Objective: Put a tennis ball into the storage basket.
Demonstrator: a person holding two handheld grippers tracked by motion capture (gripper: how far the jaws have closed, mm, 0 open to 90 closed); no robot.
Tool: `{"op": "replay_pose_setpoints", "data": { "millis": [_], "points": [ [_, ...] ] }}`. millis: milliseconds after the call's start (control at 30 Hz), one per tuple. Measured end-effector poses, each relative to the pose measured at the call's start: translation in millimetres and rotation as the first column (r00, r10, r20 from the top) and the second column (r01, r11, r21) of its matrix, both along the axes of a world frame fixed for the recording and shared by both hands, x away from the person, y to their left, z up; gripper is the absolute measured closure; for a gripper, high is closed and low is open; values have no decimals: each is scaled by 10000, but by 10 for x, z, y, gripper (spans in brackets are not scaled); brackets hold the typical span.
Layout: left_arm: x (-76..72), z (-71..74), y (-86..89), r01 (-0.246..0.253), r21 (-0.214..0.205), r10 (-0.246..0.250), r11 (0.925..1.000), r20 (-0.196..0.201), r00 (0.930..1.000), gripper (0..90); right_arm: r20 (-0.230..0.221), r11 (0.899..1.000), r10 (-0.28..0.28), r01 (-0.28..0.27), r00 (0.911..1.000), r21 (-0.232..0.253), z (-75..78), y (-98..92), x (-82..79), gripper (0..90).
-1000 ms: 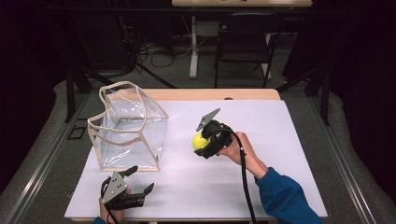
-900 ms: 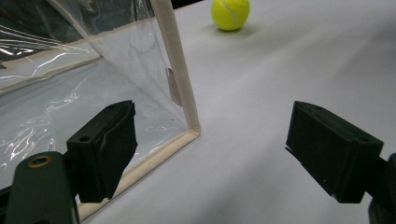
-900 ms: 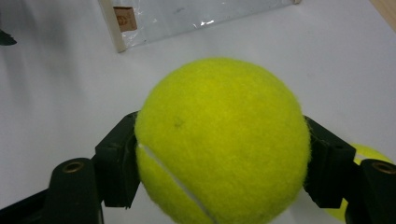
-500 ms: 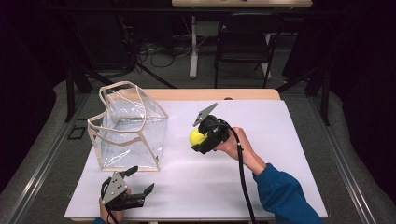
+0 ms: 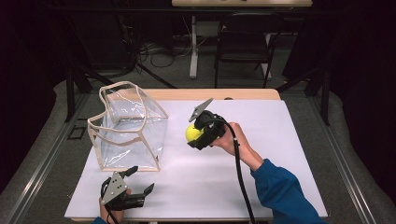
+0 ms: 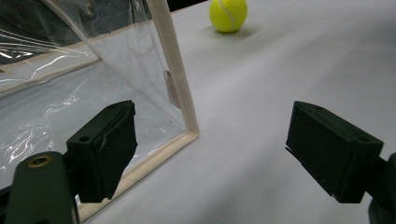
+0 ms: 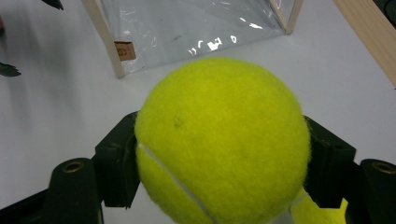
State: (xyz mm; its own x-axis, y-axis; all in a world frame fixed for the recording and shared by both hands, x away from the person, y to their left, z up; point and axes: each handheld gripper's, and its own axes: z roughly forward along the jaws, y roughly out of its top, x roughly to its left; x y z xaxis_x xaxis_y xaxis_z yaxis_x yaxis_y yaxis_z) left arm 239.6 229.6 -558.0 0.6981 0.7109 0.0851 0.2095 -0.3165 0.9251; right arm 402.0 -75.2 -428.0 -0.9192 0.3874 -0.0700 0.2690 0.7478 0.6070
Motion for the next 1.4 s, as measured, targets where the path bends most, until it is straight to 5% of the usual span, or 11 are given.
{"op": "replay_pose_setpoints", "data": {
  "millis": [1400],
  "points": [
    [3, -5, -8, 2, 41, -2, 10000, -16, 10000, 161, 363, 9999, 112, -110, 9993, -59, 357, 293, 305, 261]
  ]
}}
